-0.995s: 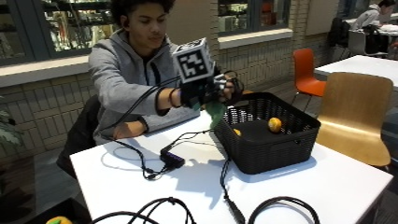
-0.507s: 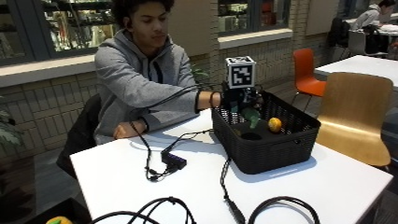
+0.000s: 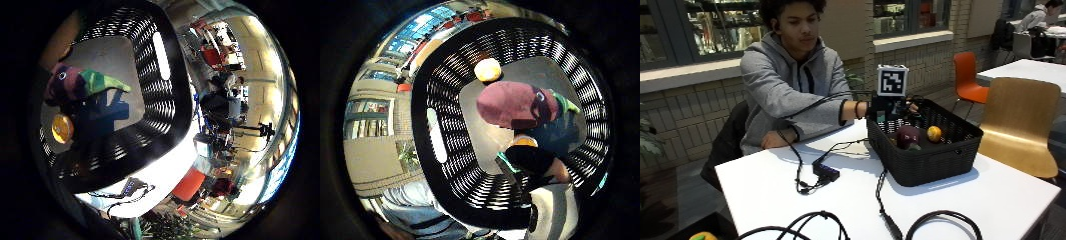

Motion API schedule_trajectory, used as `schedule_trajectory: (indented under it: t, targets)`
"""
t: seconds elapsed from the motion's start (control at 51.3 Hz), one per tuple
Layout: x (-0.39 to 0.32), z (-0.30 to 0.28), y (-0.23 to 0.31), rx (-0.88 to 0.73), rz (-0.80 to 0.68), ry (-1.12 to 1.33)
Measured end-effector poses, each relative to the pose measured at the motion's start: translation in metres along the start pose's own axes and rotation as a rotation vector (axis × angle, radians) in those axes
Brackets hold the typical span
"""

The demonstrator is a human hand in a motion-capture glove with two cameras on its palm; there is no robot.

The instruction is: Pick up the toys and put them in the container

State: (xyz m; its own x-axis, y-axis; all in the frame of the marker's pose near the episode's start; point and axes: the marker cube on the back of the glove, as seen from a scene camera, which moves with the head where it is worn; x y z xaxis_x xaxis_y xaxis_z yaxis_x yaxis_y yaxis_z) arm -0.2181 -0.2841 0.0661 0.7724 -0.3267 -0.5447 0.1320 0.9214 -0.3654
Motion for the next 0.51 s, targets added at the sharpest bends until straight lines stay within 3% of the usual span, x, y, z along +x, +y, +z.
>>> schedule_trajectory:
  t: [0.059,0.137,0.507]
  targets:
    - [0.002,-0.006,0.014,0.006,-0.068,-0.094]
    - [0.016,-0.012,0.030,0.018,-0.054,-0.172]
    - [0.091,0.023,0.158,0.052,0.051,-0.089]
